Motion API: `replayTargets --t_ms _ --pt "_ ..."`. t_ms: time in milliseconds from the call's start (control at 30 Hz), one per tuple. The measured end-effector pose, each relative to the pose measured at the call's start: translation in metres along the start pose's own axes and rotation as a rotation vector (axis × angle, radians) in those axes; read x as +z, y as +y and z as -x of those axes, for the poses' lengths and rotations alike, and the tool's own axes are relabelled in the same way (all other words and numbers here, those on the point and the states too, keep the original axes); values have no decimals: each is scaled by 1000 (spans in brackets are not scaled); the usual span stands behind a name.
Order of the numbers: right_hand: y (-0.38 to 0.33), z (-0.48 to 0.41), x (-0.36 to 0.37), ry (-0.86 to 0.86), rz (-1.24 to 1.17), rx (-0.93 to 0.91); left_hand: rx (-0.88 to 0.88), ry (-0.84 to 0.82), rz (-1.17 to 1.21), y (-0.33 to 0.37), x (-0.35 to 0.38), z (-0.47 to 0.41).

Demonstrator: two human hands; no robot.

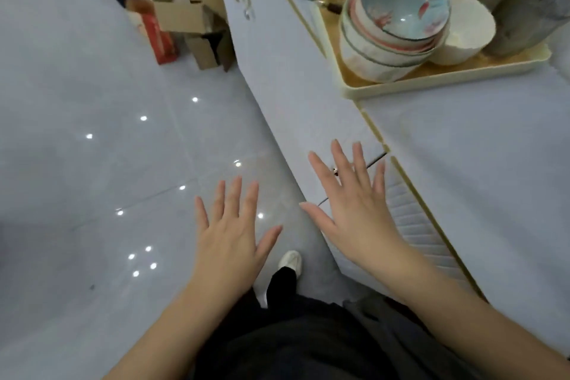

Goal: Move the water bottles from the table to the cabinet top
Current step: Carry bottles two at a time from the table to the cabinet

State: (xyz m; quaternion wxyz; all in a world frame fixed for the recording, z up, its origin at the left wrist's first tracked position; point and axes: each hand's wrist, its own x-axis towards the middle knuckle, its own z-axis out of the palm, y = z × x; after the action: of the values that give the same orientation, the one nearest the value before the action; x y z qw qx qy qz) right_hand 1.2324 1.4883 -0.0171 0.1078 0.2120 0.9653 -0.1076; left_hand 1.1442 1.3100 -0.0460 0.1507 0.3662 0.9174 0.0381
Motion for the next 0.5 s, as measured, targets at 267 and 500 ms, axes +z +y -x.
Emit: replayTargets --t_ms 267,500 --pt "-104 -38 25 -186 144 -291 -361 -51 116 -74 16 51" --pt "-219 -55 60 -307 279 -490 -629 -67 204 -164 20 110"
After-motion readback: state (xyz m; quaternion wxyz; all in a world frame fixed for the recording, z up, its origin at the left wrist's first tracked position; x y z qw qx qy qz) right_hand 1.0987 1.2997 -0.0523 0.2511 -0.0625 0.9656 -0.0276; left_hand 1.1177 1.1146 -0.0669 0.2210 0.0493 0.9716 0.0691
